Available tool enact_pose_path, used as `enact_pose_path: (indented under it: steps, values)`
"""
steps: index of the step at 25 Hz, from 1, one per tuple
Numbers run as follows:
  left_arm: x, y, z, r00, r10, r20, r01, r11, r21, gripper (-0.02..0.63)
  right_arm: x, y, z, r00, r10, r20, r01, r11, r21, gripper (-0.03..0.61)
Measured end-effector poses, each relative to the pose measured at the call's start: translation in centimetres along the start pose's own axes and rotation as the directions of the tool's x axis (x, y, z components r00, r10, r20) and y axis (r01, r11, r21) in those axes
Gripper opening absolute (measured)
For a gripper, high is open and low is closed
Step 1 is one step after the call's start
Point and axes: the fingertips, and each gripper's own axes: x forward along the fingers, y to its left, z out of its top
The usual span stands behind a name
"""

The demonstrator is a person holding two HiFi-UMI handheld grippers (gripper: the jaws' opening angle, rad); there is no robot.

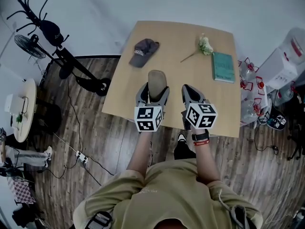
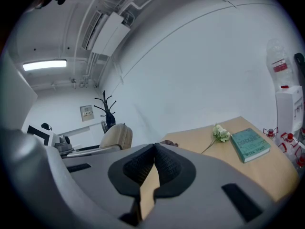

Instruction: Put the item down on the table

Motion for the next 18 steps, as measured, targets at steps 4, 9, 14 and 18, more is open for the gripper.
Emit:
enact_pose_path:
  steps: [4,9,14,18]
  values:
    - [3.4,0.2,-0.6,0.999,-0.005,-0.037,0.006,1.0,0.014,0.362,2.1,-2.7,1.0,1.0,-0.005,-0.002,0.005,1.0,0.009,0.017]
    - [6.7,1.2,-1.9,0.997,0.002,-0.076,0.0,1.0,0.027,0.362,4.3,-4.9,1.0,1.0,0.001,-0.018,-0.001,1.0,0.02,0.017]
    - [8.9,2.5,-3.7,0.991,0.016,-0.13,-0.011,0.999,0.036,0.362,6.3,-6.5,0.0,0.999,0.017,-0.046,-0.015,0.999,0.037,0.017]
    - [10.9,3.6,-5.7,0.985,0.033,-0.169,-0.028,0.999,0.033,0.362,7.8,-8.3,-1.6,0.996,0.024,-0.086,-0.019,0.998,0.057,0.017]
